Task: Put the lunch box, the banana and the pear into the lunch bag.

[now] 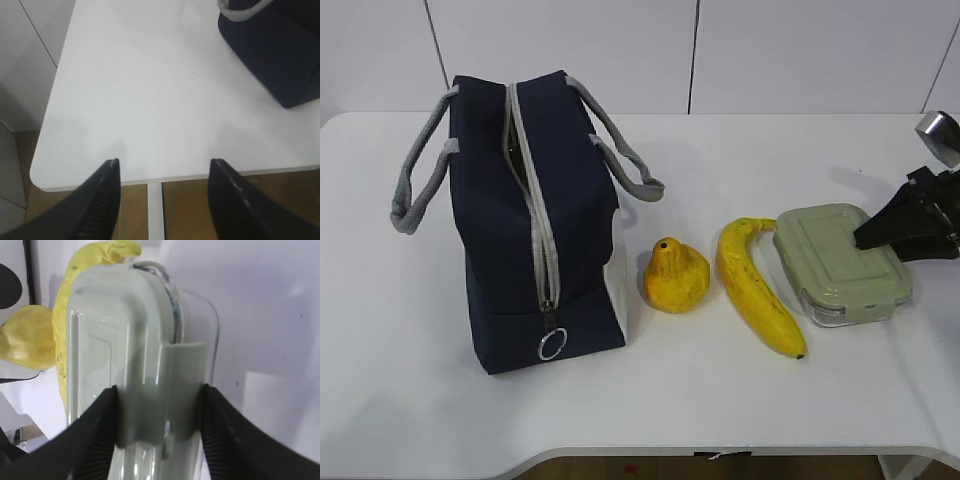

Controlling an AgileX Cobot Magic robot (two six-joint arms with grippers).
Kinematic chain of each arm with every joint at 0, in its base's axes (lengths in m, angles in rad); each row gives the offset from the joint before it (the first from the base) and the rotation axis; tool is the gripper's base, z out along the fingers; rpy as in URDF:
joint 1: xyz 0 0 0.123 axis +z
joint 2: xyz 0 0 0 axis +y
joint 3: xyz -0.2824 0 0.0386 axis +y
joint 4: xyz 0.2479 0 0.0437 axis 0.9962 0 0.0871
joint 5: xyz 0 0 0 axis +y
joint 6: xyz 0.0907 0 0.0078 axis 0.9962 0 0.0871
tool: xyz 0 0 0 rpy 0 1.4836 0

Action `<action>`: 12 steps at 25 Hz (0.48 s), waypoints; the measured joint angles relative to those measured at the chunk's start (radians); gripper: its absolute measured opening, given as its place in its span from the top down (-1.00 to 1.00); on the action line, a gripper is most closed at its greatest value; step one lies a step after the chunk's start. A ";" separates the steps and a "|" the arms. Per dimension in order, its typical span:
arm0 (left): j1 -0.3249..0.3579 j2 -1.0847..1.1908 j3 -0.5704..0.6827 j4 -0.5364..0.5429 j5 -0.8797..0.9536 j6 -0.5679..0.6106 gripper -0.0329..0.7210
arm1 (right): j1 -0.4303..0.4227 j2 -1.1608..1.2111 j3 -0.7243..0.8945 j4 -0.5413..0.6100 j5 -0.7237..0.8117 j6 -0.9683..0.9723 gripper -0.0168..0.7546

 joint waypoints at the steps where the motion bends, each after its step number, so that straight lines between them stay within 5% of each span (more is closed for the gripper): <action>1: 0.000 0.000 0.000 0.000 0.000 0.000 -0.23 | 0.000 0.000 0.000 -0.002 0.000 0.011 -0.04; 12: 0.000 0.000 0.000 0.000 0.000 0.000 -0.23 | 0.002 -0.027 0.000 -0.020 -0.015 0.044 -0.03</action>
